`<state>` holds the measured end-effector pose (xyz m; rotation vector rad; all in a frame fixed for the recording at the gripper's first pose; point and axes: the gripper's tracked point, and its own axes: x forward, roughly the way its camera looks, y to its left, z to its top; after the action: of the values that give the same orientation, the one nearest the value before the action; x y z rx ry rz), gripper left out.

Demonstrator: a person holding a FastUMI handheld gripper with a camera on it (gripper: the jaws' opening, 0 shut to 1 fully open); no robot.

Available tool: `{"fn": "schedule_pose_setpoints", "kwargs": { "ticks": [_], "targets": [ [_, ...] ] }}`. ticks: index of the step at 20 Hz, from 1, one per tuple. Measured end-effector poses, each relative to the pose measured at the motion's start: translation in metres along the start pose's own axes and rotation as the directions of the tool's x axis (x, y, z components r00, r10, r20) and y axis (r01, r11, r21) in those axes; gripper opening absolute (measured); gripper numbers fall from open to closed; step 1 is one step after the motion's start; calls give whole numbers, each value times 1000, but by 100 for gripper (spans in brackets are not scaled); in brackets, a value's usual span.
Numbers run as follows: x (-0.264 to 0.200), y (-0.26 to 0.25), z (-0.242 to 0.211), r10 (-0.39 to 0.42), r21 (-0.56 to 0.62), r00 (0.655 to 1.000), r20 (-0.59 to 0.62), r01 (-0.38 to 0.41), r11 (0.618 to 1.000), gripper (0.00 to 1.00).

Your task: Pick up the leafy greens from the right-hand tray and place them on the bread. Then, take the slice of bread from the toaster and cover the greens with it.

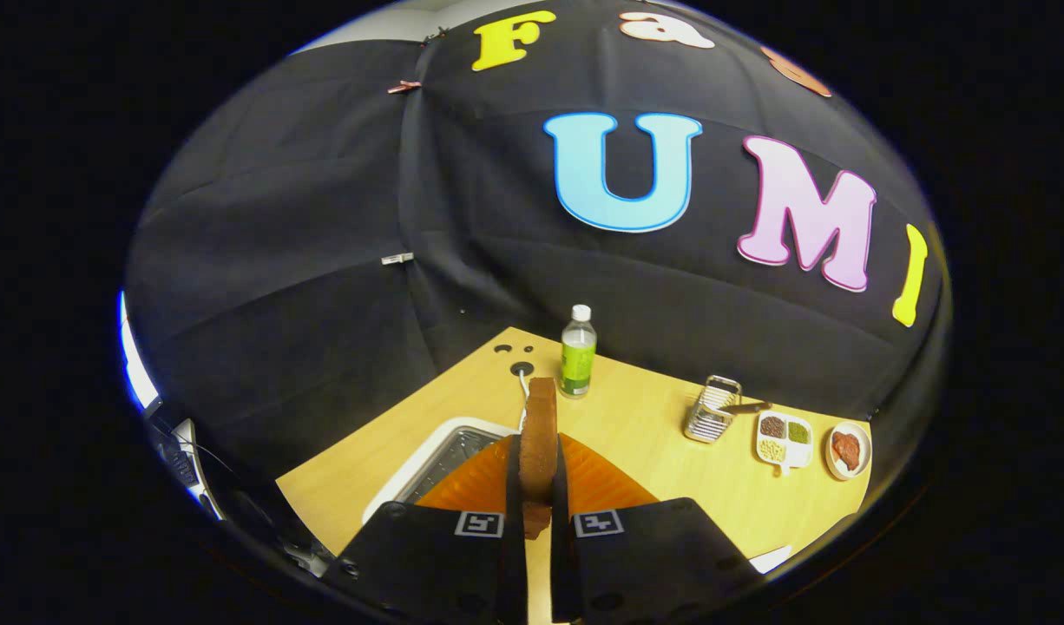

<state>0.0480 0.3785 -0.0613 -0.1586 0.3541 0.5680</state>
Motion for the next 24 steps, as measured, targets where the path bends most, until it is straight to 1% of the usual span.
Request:
{"fn": "schedule_pose_setpoints", "kwargs": {
  "ticks": [2,3,6,8,10,12,15,19,24],
  "targets": [
    [-5,-27,-19,-30,36,999,-24,30,999,15],
    [-8,-37,-24,-44,58,999,-16,45,997,15],
    [-17,-74,-52,-76,84,997,-24,78,993,15],
    [-21,-88,-85,-69,121,994,-86,79,989,14],
    [-18,-100,-105,-61,176,992,-113,80,981,15],
    [-16,-103,-125,-35,230,990,-139,67,971,15],
    [-9,-108,-152,-2,282,987,-162,48,958,15],
    [-1,-117,-174,21,350,985,-172,41,936,15],
    [-4,-143,-195,0,378,982,-191,73,923,15]
  ]
}}
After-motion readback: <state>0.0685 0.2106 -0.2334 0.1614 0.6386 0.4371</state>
